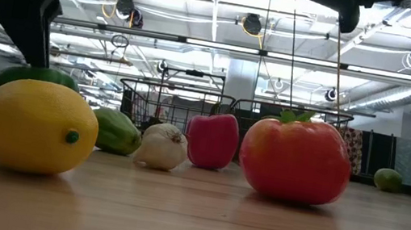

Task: Sort produce into baskets
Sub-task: Put the green bell pepper into the left mesh basket

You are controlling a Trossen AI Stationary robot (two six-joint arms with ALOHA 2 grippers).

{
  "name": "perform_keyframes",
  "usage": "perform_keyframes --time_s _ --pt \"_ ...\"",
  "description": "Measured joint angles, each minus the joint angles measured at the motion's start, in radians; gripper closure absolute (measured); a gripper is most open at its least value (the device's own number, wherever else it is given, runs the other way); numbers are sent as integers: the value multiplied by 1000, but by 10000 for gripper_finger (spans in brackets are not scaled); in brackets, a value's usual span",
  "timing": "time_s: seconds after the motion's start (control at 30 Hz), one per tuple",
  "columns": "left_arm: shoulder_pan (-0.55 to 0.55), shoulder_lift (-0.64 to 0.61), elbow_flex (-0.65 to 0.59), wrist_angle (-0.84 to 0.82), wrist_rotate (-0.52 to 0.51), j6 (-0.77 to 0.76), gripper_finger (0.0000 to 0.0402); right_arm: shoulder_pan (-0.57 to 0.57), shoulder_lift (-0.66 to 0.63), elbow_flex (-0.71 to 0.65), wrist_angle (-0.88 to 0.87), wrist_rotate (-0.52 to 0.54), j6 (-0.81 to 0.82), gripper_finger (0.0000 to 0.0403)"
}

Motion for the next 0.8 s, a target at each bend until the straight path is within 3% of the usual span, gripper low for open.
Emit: perform_keyframes --time_s 0.6,0.8 --pt "3 -1 0 -18 42 -1 382 0 0 0 0 0 0 287" --pt "3 -2 1 -19 43 0 390 0 0 0 -1 0 0 287"
